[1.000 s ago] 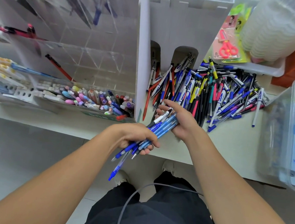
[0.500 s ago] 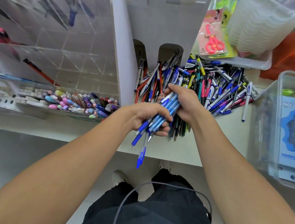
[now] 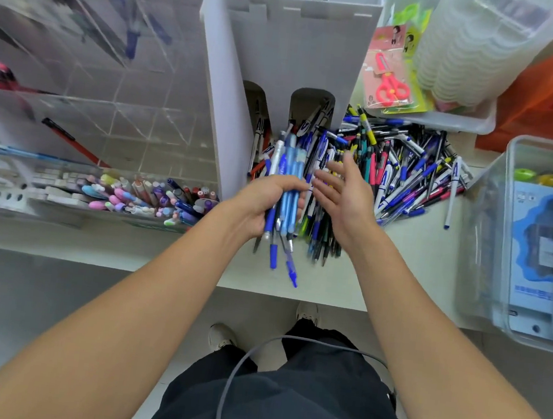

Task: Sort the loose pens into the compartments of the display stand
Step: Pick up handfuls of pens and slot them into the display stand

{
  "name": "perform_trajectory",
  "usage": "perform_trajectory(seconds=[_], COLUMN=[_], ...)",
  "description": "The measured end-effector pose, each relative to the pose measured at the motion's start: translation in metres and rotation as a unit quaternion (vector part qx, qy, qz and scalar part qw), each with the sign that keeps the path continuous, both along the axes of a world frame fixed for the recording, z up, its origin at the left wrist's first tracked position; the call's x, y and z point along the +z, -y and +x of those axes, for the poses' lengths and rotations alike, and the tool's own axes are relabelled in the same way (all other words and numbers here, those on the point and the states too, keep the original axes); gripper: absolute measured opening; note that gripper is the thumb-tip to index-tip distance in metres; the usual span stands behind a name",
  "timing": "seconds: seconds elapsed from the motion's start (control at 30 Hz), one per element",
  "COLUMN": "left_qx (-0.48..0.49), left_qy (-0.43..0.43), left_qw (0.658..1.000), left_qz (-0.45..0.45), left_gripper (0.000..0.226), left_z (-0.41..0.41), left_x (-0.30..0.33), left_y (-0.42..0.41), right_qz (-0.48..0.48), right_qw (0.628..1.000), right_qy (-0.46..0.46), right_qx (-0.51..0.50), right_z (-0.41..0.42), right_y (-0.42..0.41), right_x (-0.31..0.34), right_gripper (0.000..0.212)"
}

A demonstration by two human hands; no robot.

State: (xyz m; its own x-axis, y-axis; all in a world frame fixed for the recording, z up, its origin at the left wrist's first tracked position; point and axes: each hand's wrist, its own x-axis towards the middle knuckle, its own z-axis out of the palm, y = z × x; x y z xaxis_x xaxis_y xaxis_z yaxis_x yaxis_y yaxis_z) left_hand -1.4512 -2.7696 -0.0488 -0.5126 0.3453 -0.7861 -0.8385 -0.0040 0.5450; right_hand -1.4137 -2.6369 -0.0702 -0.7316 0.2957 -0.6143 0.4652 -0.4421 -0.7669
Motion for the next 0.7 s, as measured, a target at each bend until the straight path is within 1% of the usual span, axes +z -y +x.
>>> perform_trajectory(seconds=[0.07,0.1,0.17,0.23,0.3,0.37,0.47,0.57,0.63,0.7], left_qx=[0.094,0.125,0.149,0.153,0.171,0.206,0.256,0.265,0.274,0.277], left_qy=[-0.018,-0.022,-0.025,-0.027,-0.034,-0.048,-0.054,-0.072,-0.087,-0.101], left_qw=[0.995,0.992,0.988,0.987,0.984,0.976,0.961,0.956,0.953,0.952], left_qz=[0.015,0.025,0.043,0.049,0.045,0.055,0.088,0.107,0.099,0.086], left_gripper=[0.008,0.011,0.015,0.018,0.015,0.003,0.016,0.015,0.014,0.012], left_z=[-0.002,-0.002,-0.001,0.004,0.01,0.015,0.022,0.031,0.037,0.041], left_x=[0.005,0.009,0.017,0.024,0.026,0.026,0.026,0.03,0.033,0.035], left_y=[-0.004,-0.007,-0.013,-0.019,-0.023,-0.026,-0.028,-0.028,-0.028,-0.025], right_qz=[-0.019,-0.037,-0.076,-0.118,-0.128,-0.104,-0.036,0.012,0.019,0.02], right_qw=[0.998,0.996,0.989,0.977,0.966,0.964,0.966,0.964,0.966,0.972], right_qy=[-0.003,-0.005,-0.013,-0.032,-0.052,-0.073,-0.093,-0.084,-0.079,-0.077], right_qx=[-0.062,-0.086,-0.126,-0.176,-0.217,-0.231,-0.238,-0.251,-0.247,-0.22], right_z=[0.033,0.05,0.072,0.077,0.072,0.067,0.066,0.068,0.07,0.073], right_y=[0.011,0.02,0.037,0.044,0.043,0.044,0.053,0.057,0.056,0.058], right_x=[0.004,0.005,0.006,0.01,0.019,0.027,0.037,0.04,0.036,0.032], right_gripper=[0.057,0.058,0.056,0.055,0.055,0.053,0.049,0.044,0.045,0.05])
